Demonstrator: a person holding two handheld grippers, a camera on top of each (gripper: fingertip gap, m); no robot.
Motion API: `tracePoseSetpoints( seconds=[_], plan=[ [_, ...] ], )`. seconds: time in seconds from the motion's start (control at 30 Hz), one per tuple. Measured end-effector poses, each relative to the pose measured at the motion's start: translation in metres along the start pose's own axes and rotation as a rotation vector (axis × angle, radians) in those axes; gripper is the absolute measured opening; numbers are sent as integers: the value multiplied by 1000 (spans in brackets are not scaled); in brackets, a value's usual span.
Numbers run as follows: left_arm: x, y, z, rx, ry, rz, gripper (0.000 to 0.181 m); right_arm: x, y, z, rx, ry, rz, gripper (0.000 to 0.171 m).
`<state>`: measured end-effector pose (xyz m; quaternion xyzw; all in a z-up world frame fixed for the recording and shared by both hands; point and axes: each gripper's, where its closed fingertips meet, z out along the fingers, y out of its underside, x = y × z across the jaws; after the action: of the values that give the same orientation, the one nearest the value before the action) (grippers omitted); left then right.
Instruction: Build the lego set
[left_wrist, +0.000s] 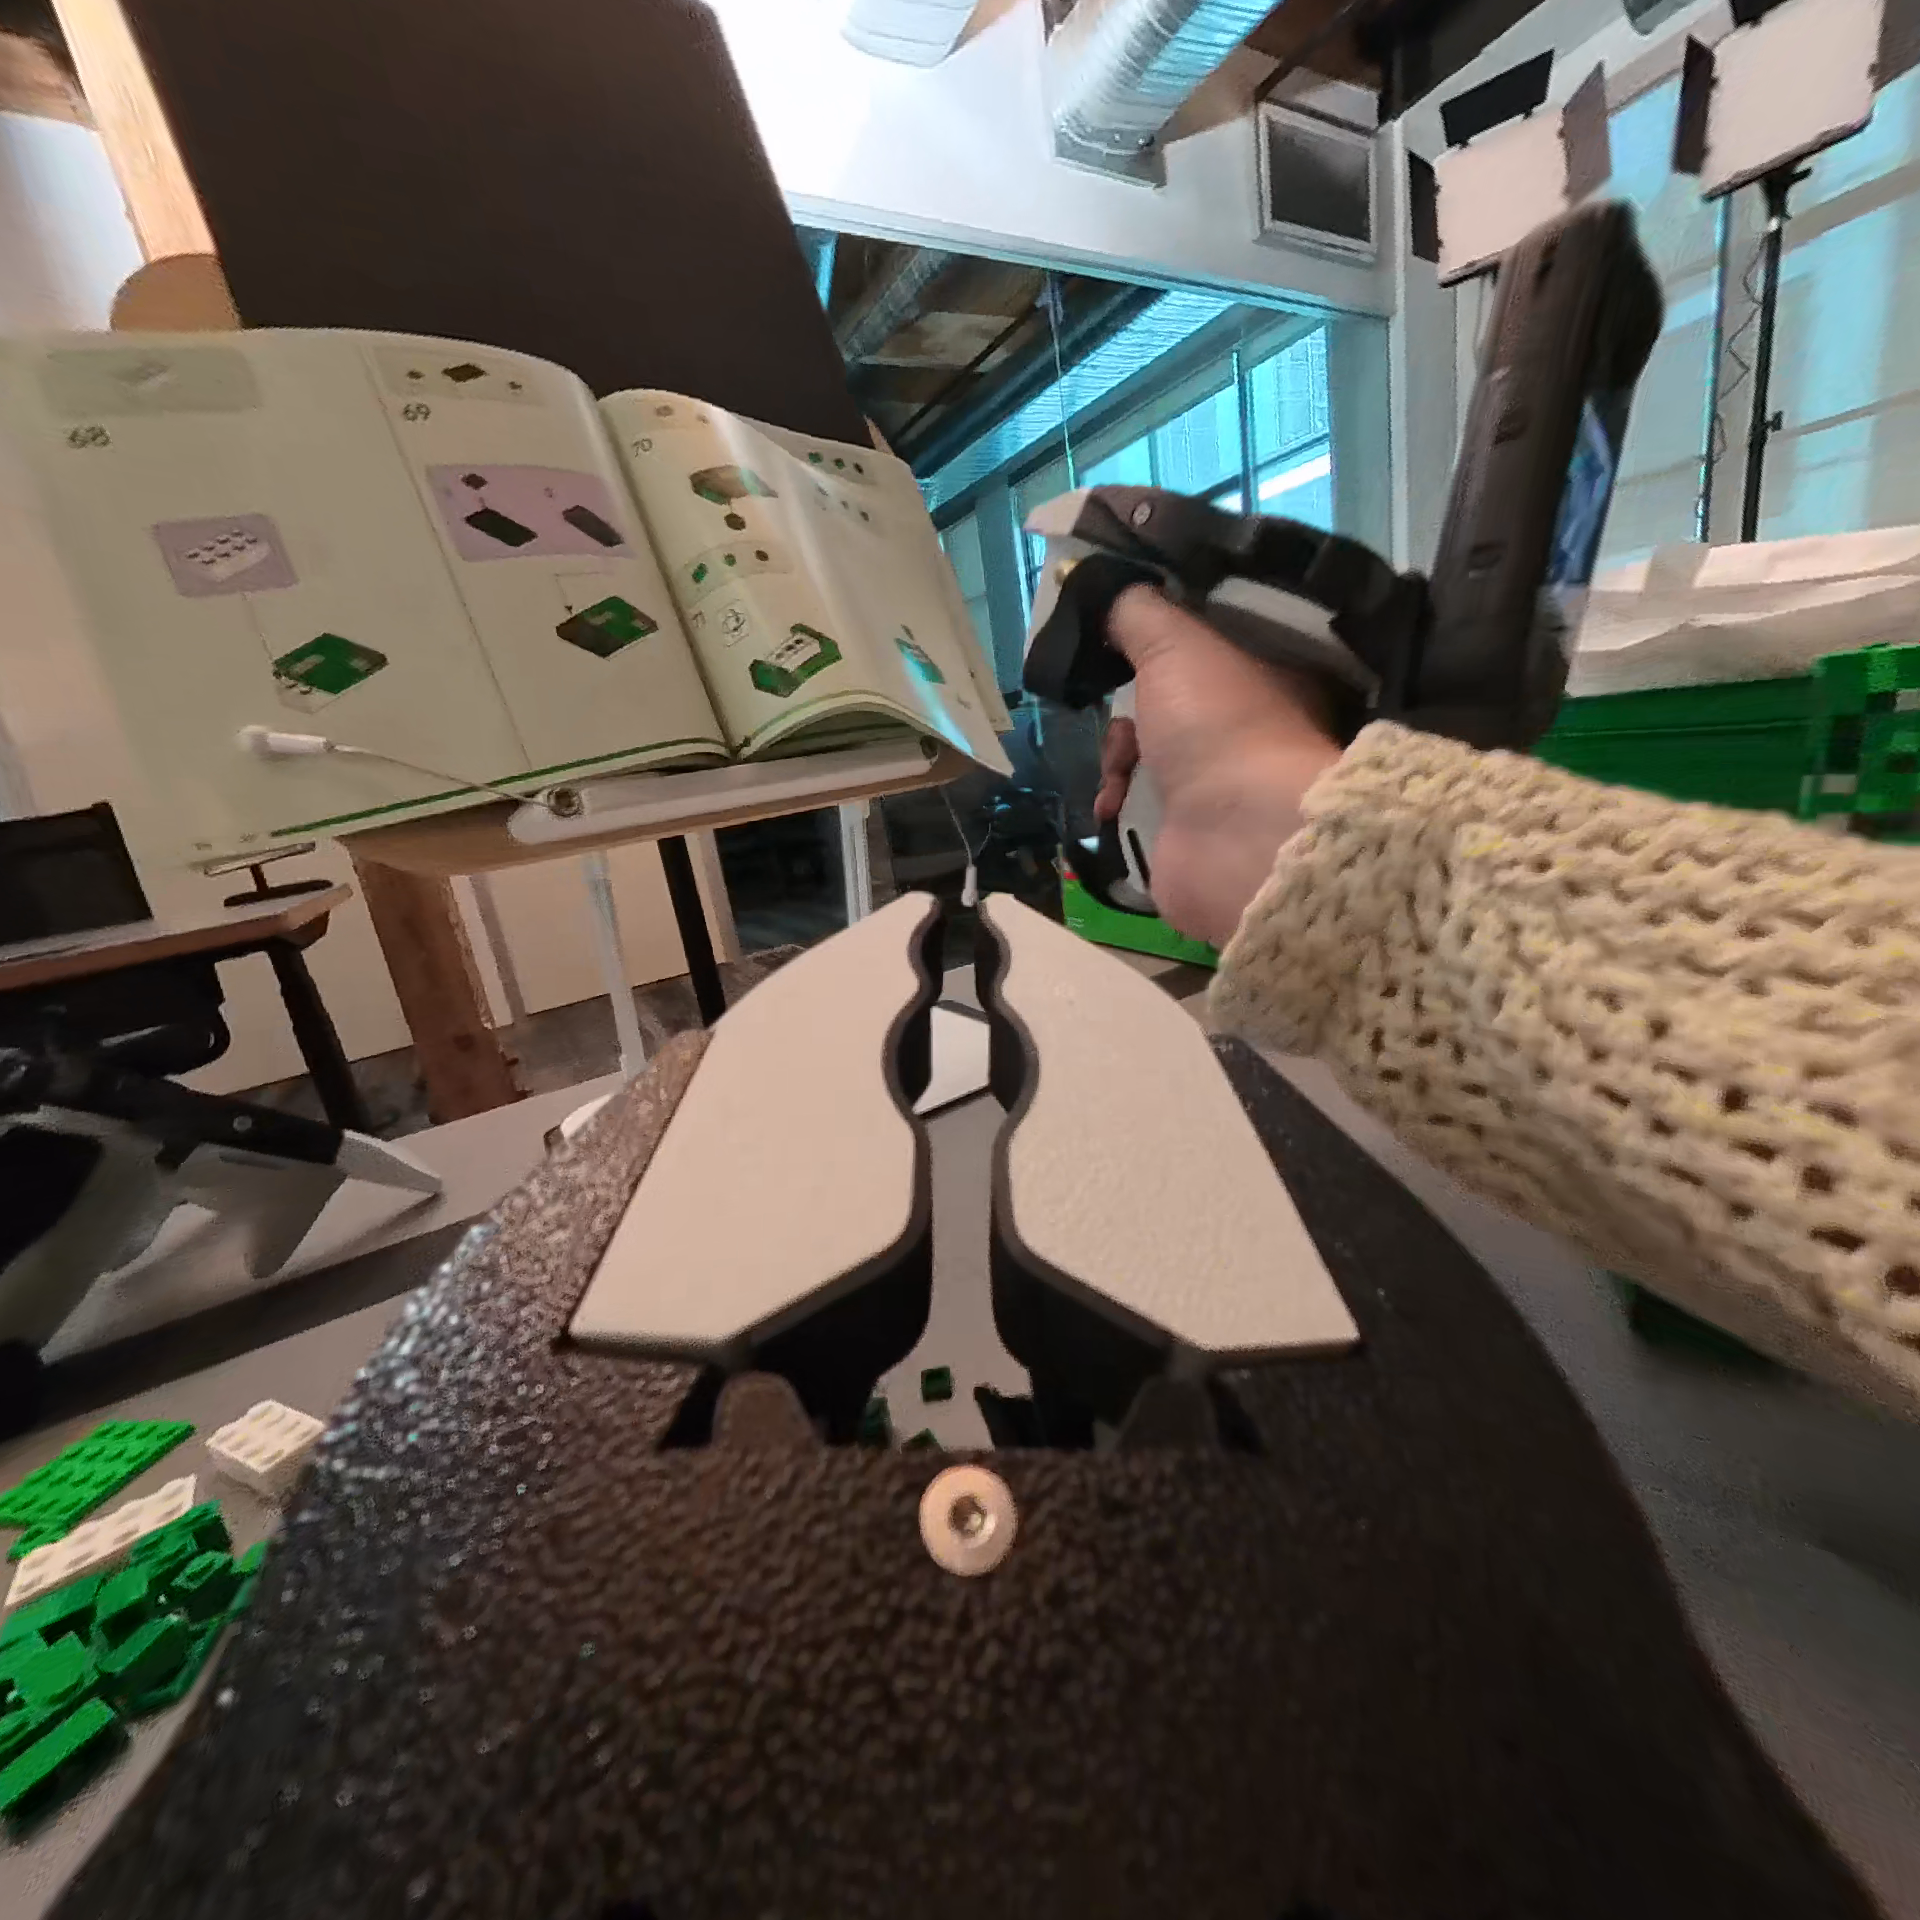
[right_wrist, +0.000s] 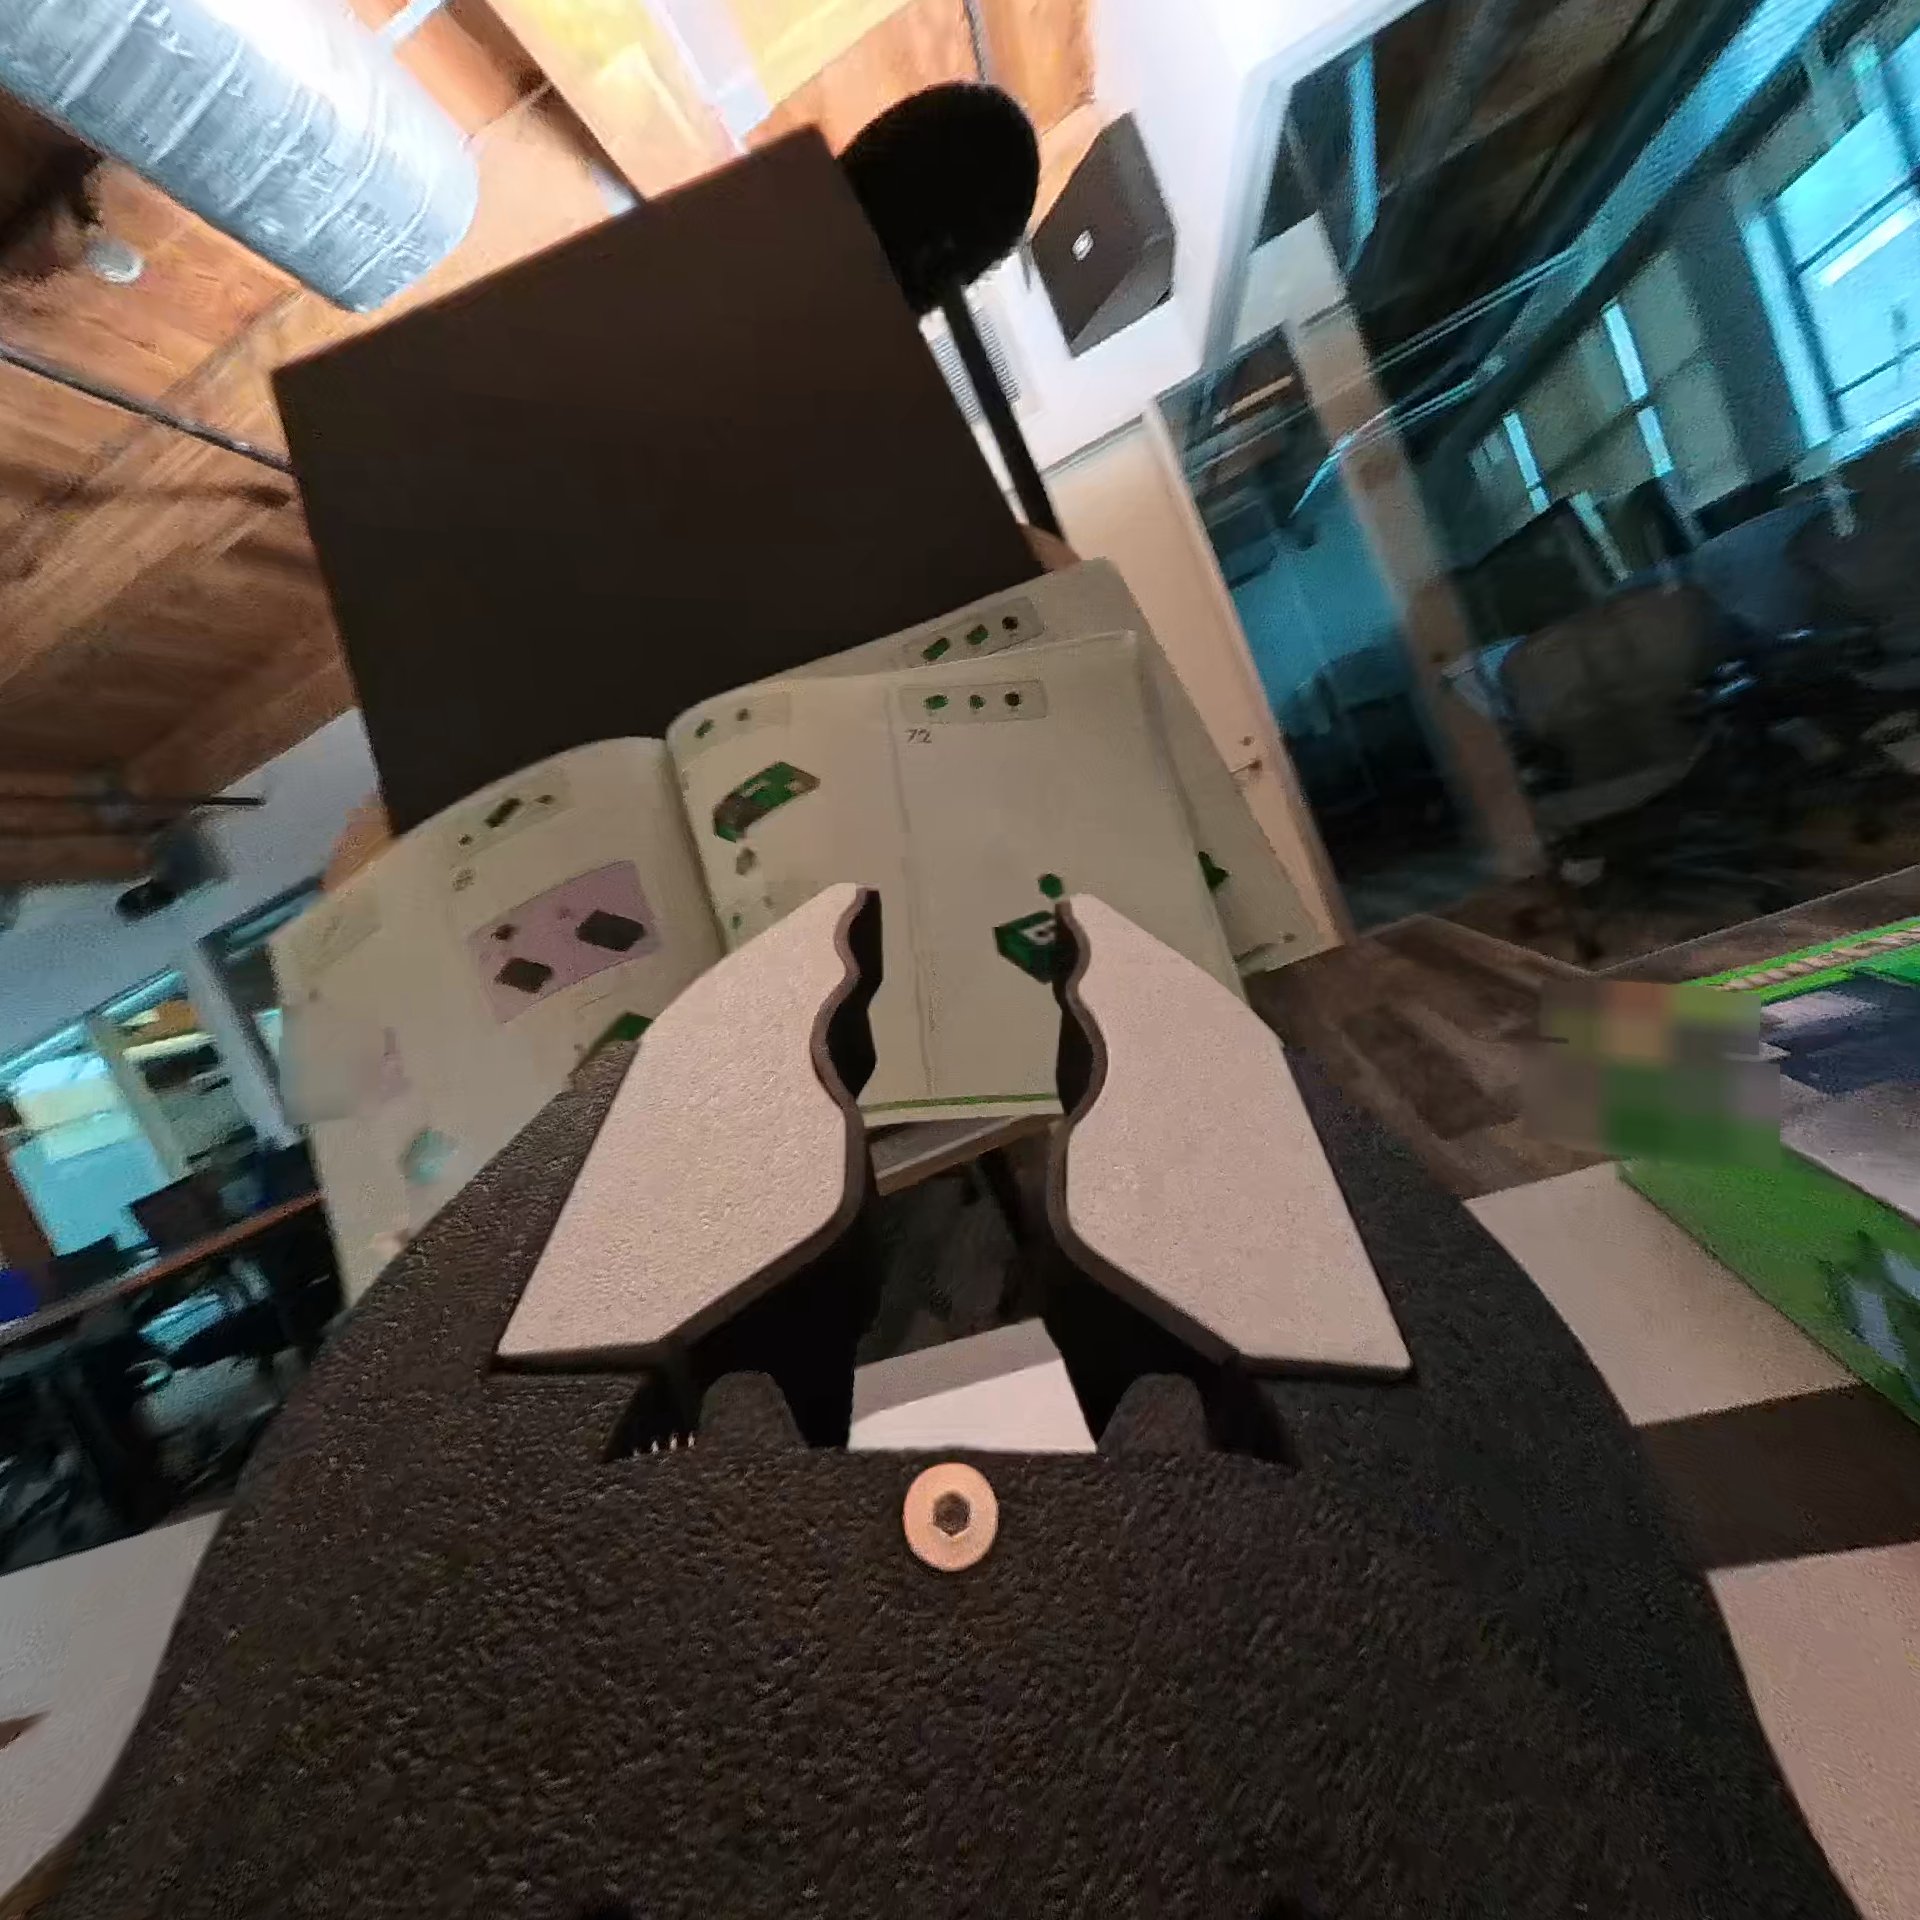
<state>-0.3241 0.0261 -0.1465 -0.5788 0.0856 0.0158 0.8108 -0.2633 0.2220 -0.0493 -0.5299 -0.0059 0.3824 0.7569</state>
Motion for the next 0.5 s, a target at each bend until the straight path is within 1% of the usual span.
tracePoseSetpoints(
  seconds=[0.13, 0.27, 0.37, 0.43, 0.5],
  plan=[
    [2, 4, 3, -5, 13, 7, 5, 15, 21, 14, -4, 59, -99, 39],
    [9, 5, 4, -7, 39, 37, 4, 30, 29, 29, 7, 88, -98, 44],
    [10, 8, 5, -18, 45, 28, 4, 31, 41, 37, -10, 45, -74, 49],
    [9, 9, 5, -22, 45, 17, 3, 25, 47, 38, 14, -29, -65, 50],
    [10, 11, 6, -29, 49, 3, 3, 26, 53, 39, 25, -50, -57, 54]
  ],
)
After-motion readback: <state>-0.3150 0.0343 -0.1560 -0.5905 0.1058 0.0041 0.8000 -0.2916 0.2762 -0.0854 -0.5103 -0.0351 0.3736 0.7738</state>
